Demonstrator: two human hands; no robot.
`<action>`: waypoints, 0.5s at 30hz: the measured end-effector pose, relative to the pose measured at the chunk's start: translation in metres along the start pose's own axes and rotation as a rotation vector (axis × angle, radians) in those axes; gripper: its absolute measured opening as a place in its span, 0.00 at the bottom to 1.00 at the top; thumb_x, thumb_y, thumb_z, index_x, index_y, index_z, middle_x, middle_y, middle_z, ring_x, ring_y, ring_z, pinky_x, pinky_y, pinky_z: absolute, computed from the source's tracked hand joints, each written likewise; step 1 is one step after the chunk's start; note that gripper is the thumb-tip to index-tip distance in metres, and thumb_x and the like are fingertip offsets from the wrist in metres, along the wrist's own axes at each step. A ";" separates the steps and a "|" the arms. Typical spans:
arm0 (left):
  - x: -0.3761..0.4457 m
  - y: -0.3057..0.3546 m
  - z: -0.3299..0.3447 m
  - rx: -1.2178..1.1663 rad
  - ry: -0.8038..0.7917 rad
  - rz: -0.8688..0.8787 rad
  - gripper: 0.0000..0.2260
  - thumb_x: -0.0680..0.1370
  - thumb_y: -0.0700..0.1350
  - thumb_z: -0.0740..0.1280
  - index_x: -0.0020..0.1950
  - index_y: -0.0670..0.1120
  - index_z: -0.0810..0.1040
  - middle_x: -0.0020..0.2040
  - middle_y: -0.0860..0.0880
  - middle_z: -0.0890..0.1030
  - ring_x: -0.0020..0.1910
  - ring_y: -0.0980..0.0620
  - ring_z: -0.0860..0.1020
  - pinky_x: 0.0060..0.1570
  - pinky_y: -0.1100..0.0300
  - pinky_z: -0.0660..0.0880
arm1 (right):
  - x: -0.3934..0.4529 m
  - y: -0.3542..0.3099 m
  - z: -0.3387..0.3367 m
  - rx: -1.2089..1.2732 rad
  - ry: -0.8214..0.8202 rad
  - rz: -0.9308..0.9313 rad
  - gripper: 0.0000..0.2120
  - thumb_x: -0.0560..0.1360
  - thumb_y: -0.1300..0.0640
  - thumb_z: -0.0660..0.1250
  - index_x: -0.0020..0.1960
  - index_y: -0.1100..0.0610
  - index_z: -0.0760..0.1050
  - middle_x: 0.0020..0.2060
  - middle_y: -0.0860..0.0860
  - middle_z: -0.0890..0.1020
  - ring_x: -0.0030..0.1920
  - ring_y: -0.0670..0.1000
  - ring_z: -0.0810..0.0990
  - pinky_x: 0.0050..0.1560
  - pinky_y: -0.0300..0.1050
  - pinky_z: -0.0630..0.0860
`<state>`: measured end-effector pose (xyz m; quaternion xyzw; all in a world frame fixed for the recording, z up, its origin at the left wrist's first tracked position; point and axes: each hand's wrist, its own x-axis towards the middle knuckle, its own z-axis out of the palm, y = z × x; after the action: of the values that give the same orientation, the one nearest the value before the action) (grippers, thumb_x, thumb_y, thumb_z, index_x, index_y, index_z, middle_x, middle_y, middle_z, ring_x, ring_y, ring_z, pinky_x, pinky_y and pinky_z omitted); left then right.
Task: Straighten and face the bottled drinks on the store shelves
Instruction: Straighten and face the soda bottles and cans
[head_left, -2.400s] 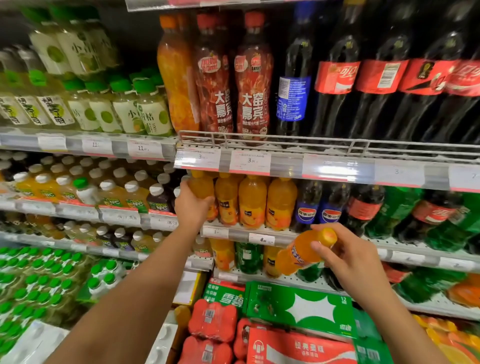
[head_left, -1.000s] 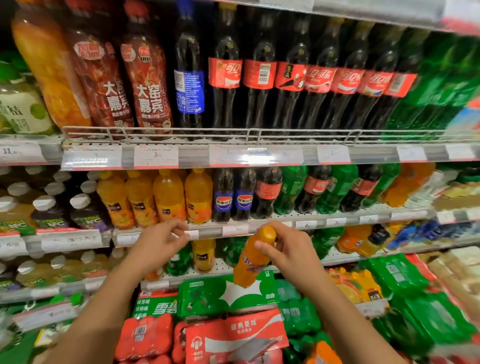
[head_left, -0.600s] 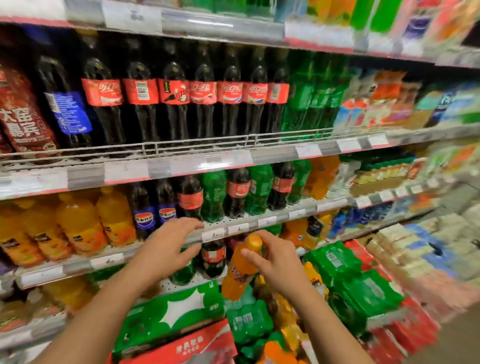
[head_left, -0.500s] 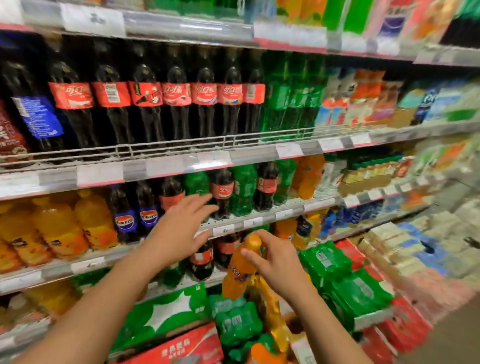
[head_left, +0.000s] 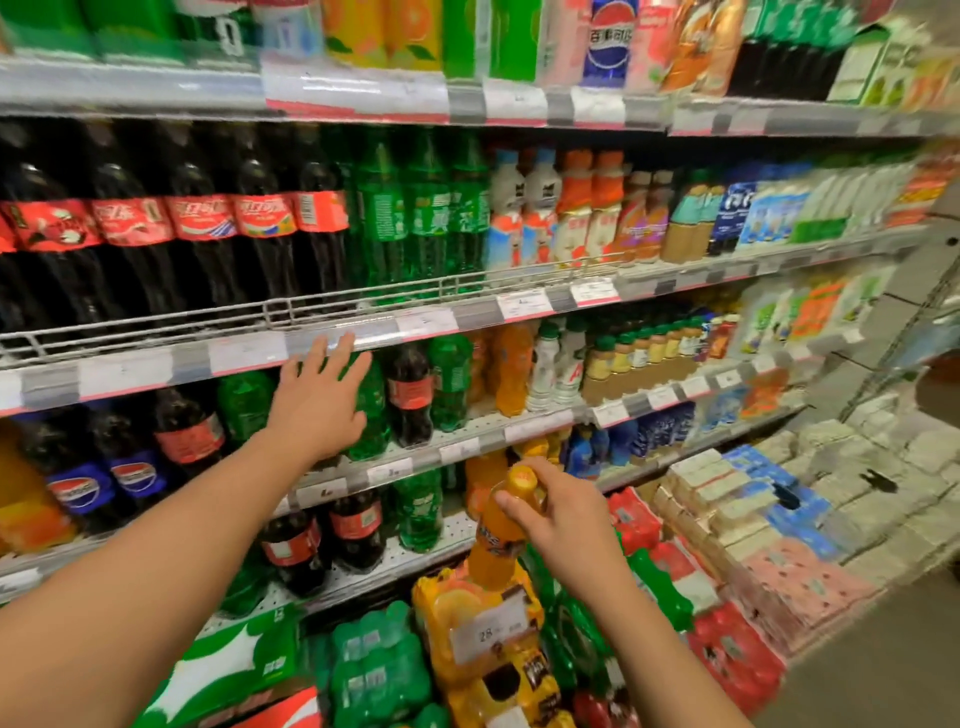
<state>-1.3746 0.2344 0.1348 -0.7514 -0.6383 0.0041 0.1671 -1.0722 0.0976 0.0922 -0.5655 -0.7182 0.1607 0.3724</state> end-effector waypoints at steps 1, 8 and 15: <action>0.000 -0.002 0.003 0.015 0.012 0.000 0.37 0.79 0.60 0.62 0.83 0.53 0.48 0.83 0.47 0.40 0.81 0.40 0.46 0.76 0.40 0.56 | 0.002 0.007 -0.005 0.005 0.007 0.006 0.10 0.79 0.42 0.69 0.52 0.48 0.76 0.33 0.46 0.79 0.34 0.44 0.76 0.35 0.40 0.70; 0.004 -0.006 0.010 0.023 0.086 -0.002 0.35 0.78 0.59 0.63 0.83 0.53 0.54 0.84 0.48 0.47 0.81 0.41 0.52 0.74 0.41 0.57 | 0.023 0.033 -0.013 -0.026 0.073 0.046 0.09 0.78 0.43 0.70 0.50 0.47 0.76 0.32 0.44 0.79 0.35 0.42 0.77 0.33 0.35 0.65; 0.007 -0.003 0.015 -0.013 0.123 -0.011 0.35 0.77 0.59 0.65 0.82 0.52 0.58 0.83 0.45 0.54 0.79 0.38 0.57 0.72 0.39 0.60 | 0.054 0.045 -0.008 -0.050 0.165 0.104 0.11 0.79 0.43 0.69 0.54 0.50 0.77 0.32 0.44 0.78 0.34 0.42 0.76 0.35 0.44 0.69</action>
<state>-1.3792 0.2450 0.1228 -0.7478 -0.6310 -0.0468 0.2011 -1.0397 0.1603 0.0868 -0.6225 -0.6584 0.1148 0.4071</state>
